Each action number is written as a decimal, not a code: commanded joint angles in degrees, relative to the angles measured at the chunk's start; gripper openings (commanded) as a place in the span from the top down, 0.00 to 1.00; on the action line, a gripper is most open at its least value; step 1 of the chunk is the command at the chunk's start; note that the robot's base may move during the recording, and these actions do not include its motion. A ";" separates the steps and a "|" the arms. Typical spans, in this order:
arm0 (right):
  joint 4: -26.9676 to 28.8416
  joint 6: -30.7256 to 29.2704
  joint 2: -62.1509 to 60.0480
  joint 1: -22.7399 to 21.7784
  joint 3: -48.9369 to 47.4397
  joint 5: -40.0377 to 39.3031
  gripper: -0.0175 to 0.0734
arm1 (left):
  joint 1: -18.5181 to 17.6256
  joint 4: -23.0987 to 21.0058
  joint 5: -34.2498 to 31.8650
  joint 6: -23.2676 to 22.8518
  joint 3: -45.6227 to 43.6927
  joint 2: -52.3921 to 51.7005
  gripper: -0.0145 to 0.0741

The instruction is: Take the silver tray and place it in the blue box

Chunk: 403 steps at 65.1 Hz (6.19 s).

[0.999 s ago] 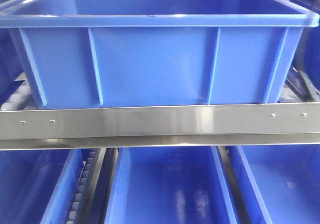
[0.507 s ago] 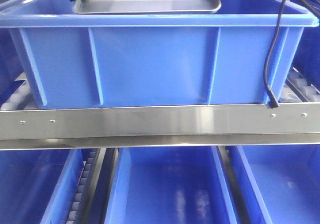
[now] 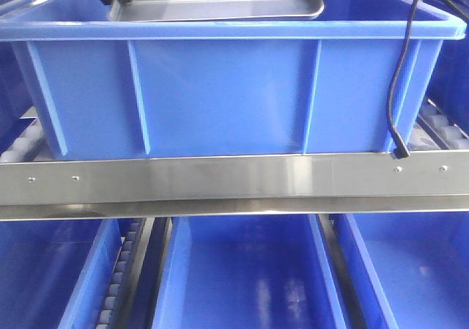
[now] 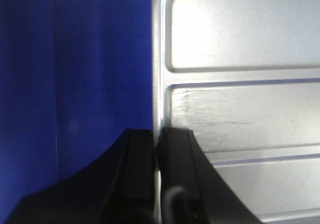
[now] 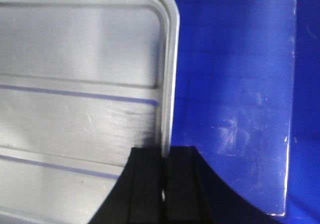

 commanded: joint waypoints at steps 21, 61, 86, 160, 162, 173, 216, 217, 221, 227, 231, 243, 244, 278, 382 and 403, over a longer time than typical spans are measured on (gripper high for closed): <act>6.52 -0.99 -2.68 1.09 -2.35 -6.67 0.74 | -1.22 -6.32 -6.95 0.11 -2.41 -2.66 0.84; 6.52 -0.99 -2.68 1.09 -2.35 -6.41 0.74 | -1.22 -5.37 -6.92 0.11 -2.41 -2.66 0.83; 6.06 -0.99 -2.68 -1.04 -2.35 -5.71 0.34 | 0.34 -2.44 -7.03 -0.31 -2.41 -2.62 0.60; 6.01 -5.66 -7.41 0.29 2.61 -8.13 0.75 | 0.07 -3.35 -7.43 -0.31 -2.41 -7.14 0.85; 6.01 -5.66 -8.56 0.41 4.37 -9.99 0.75 | -0.58 -3.00 -7.83 -0.31 -2.30 -7.79 0.85; 5.67 -5.77 -18.03 0.90 16.93 -22.95 0.75 | -3.58 -0.60 -14.15 -0.31 2.51 -11.68 0.85; -4.08 -7.81 -58.33 0.90 68.18 -52.20 0.75 | -5.46 4.49 -59.39 -0.31 64.18 -50.61 0.85; -4.08 -7.81 -59.10 0.90 68.93 -52.20 0.75 | -5.46 5.01 -59.39 -0.31 65.64 -51.55 0.85; -4.08 -7.81 -63.40 0.90 72.21 -52.14 0.75 | -5.46 7.00 -59.39 -0.31 70.17 -56.46 0.85; -4.14 -7.81 -70.11 0.90 76.29 -51.69 0.75 | -5.46 10.93 -59.39 -0.31 75.88 -64.29 0.85; -4.14 -7.81 -74.54 0.90 78.46 -51.34 0.75 | -5.46 13.87 -59.39 -0.31 78.80 -69.54 0.85; -4.18 -7.81 -85.85 0.90 81.94 -50.97 0.75 | -5.46 15.60 -59.15 -0.31 84.06 -83.79 0.85; -4.18 -7.81 -86.65 0.90 82.11 -50.97 0.75 | -5.46 15.60 -59.15 -0.31 84.24 -84.53 0.85; -4.18 -7.81 -90.25 0.90 82.40 -50.97 0.75 | -5.46 15.60 -59.47 -0.31 84.94 -92.41 0.85; -0.56 -17.87 -106.06 -20.55 104.02 -61.27 0.75 | -5.46 15.60 -59.47 -0.31 85.07 -92.41 0.85; -0.56 -17.87 -106.06 -20.55 104.02 -61.27 0.75 | -2.40 15.48 -50.63 -0.09 85.89 -93.83 0.85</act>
